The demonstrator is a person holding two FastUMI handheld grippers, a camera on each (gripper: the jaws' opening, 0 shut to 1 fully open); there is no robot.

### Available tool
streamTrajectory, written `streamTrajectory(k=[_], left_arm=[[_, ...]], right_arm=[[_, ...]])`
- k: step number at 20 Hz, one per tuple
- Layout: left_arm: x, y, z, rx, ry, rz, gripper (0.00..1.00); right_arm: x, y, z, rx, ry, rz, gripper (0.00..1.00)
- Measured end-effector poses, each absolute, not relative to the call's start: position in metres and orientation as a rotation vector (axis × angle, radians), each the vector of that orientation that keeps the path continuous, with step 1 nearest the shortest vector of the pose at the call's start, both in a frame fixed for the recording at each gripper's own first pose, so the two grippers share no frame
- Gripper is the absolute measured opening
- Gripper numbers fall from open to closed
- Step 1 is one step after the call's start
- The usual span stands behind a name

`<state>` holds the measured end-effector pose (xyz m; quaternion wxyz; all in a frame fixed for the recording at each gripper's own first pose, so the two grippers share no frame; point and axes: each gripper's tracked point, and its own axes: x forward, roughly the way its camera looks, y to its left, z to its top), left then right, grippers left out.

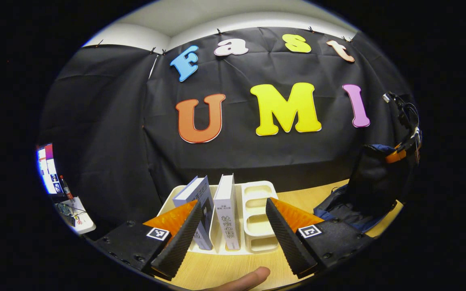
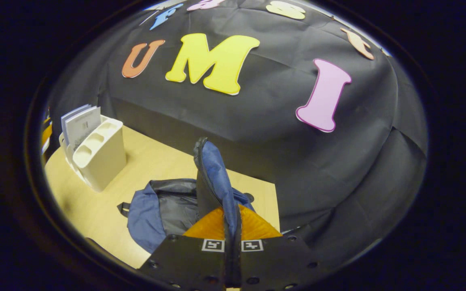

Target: Open the schoolbag, grab two books from the bookshelf and put them into the schoolbag.

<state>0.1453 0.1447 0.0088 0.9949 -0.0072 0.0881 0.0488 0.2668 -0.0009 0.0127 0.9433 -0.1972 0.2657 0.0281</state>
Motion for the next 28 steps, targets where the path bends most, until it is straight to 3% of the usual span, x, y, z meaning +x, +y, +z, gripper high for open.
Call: streamTrajectory(k=[12, 21, 27, 28], left_arm=[[0.258, 0.166, 0.023, -0.057, 0.342, 0.057, 0.99], [0.291, 0.173, -0.035, -0.068, 0.730, 0.015, 0.98], [0.296, 0.180, -0.072, -0.042, 0.908, 0.061, 0.92], [0.297, 0.180, -0.079, -0.042, 0.940, 0.068, 0.87]], right_arm=[[0.263, -0.012, 0.011, -0.393, 0.531, 0.112, 0.00], [0.254, -0.015, 0.004, -0.393, 0.524, 0.156, 0.00], [0.252, -0.019, 0.001, -0.393, 0.520, 0.168, 0.00], [0.250, -0.018, 0.000, -0.395, 0.520, 0.170, 0.00]])
